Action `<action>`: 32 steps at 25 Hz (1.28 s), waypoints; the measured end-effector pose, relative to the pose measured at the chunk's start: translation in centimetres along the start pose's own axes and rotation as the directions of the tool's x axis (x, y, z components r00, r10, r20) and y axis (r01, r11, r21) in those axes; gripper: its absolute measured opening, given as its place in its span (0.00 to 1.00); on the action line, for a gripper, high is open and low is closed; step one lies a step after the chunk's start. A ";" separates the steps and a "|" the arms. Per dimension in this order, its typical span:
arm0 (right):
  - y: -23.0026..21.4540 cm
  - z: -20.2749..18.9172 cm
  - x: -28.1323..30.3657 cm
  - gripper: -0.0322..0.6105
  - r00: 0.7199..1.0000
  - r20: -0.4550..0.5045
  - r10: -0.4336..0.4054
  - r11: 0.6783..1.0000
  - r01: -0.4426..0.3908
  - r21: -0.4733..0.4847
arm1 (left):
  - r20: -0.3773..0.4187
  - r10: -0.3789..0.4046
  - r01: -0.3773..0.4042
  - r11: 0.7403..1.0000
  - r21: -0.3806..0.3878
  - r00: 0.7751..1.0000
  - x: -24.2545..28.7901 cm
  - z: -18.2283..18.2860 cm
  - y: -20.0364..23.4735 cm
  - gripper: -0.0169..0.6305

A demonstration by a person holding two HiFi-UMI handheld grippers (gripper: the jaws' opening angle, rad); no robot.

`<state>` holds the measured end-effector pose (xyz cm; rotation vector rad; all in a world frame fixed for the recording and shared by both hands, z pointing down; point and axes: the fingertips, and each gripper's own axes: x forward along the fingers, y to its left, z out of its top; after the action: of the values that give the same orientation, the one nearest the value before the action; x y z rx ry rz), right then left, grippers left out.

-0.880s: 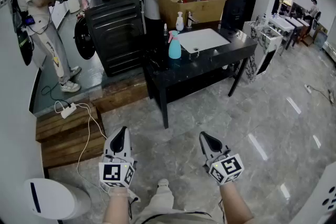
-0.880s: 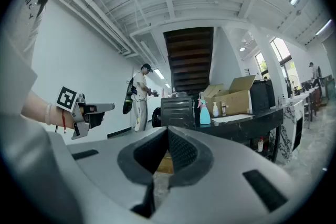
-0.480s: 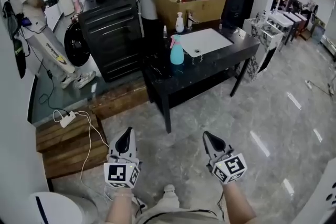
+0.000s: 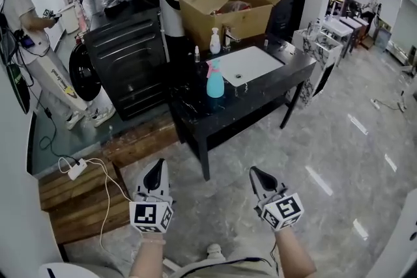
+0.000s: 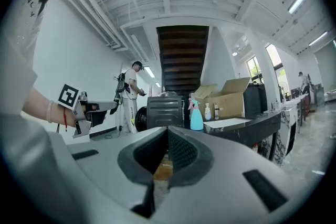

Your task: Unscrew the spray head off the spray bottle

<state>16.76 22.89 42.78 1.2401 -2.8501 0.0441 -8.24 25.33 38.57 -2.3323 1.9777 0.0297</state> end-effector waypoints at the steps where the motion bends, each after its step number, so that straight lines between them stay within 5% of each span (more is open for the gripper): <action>1: -0.1 0.1 0.3 0.05 1.000 0.000 -0.004 1.000 0.004 -0.002 | 0.003 -0.007 0.007 1.000 -0.001 1.000 0.5 0.1 0.1 0.03; 16: -3.9 0.0 7.4 0.05 1.000 -0.012 -0.024 1.000 0.024 0.012 | 0.004 -0.033 0.034 0.998 -0.046 0.999 7.6 -1.4 1.6 0.03; 32: -12.3 0.3 19.9 0.06 1.000 -0.025 0.001 1.000 0.000 0.026 | -0.015 -0.143 0.142 0.989 -0.052 0.990 22.2 -4.2 2.0 0.03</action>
<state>12.22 -0.02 43.50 1.2344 -2.8379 0.0967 -6.70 2.86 41.11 -2.5085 1.8338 0.0497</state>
